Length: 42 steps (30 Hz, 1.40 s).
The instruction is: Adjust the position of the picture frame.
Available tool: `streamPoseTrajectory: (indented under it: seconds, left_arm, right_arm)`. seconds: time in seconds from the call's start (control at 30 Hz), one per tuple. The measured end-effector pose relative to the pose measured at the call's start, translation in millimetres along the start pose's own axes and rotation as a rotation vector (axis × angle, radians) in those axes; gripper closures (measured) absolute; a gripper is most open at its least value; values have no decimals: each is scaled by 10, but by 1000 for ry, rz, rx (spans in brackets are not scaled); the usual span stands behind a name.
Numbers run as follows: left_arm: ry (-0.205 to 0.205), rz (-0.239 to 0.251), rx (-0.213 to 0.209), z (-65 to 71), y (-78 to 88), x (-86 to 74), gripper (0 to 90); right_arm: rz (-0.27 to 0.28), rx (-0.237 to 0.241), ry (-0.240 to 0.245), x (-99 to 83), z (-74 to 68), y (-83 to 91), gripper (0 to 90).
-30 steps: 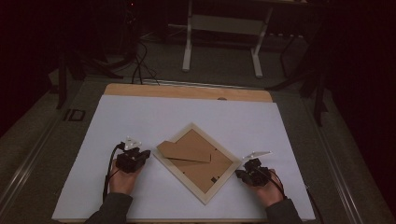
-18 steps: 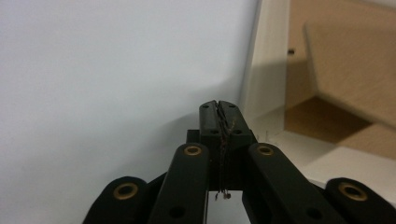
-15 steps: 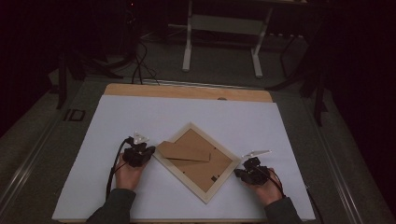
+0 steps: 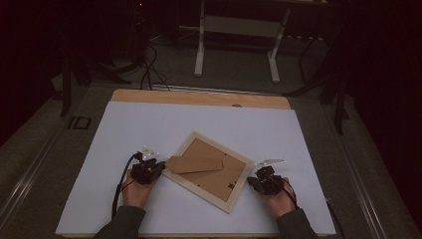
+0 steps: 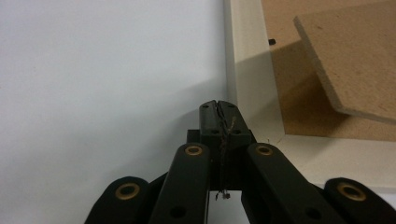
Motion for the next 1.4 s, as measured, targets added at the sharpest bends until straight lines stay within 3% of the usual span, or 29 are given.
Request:
streamPoseTrajectory:
  seconds: [0.13, 0.33, 0.47, 0.63, 0.77, 0.87, 1.17, 1.4]
  left_arm:
    - [-7, -6, -1, 42, 27, -12, 900]
    - [6, -13, 10, 68, 56, -31, 900]
    - [26, -13, 1, 88, 89, -64, 900]
    - [60, -5, -30, 147, 183, -163, 900]
    - [73, 0, -24, 169, 215, -200, 900]
    - [63, -5, -12, 177, 214, -193, 900]
    - [42, -11, 0, 175, 198, -168, 900]
    - [40, -10, 0, 173, 194, -165, 900]
  right_arm:
    - [16, -1, -1, -32, -23, 3, 900]
    - [25, -23, 50, -106, -165, 6, 900]
    - [31, -4, 30, -46, -118, -32, 900]
    - [32, -15, 26, 66, -85, -93, 900]
    - [22, -27, 29, 169, -87, -148, 900]
    - [47, -20, -1, 209, -77, -194, 900]
    - [100, -28, 19, 138, -91, -196, 900]
    - [105, -26, 24, 132, -86, -197, 900]
Point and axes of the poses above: each handheld gripper's, and its own axes: y roughly backward along the jaws, x roughly out of its top, z roughly to its right, the point moved 1 cm from there along -y, roughly forward along the jaws, and after that the axes turned 15 degrees about -y, right-handed, at the moved point
